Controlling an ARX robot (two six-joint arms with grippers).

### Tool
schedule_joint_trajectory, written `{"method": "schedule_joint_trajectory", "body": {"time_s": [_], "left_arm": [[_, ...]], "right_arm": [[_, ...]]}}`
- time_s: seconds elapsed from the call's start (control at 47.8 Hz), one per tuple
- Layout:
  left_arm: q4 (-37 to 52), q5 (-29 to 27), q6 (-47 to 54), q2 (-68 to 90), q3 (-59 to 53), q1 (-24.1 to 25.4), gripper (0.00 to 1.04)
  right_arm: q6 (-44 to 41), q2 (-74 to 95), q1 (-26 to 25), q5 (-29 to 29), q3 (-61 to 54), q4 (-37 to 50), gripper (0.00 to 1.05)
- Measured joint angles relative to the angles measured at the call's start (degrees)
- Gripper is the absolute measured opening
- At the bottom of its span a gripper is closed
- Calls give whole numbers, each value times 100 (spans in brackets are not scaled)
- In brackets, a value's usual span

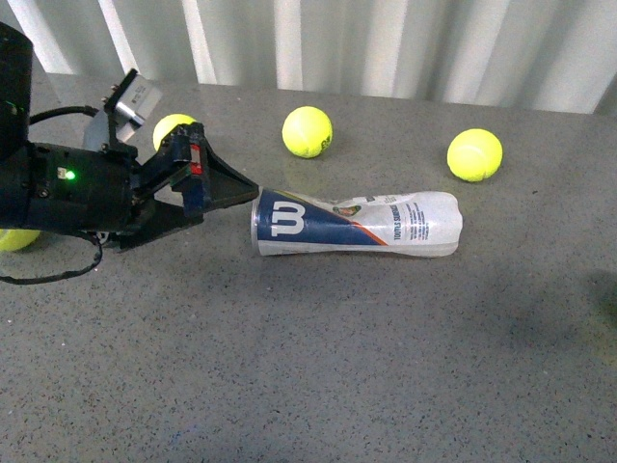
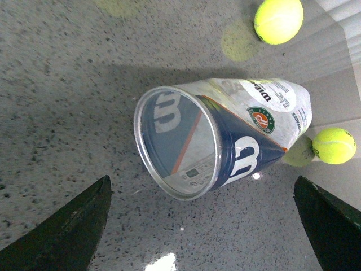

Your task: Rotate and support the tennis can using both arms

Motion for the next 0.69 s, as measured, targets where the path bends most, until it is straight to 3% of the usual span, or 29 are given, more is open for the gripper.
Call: {"method": "schedule_joint_trajectory", "body": {"time_s": [0.69], "left_arm": [[354, 208, -1049, 859, 887, -638, 98]], "right_arm": [[0, 0, 0, 0, 0, 0, 98]]}}
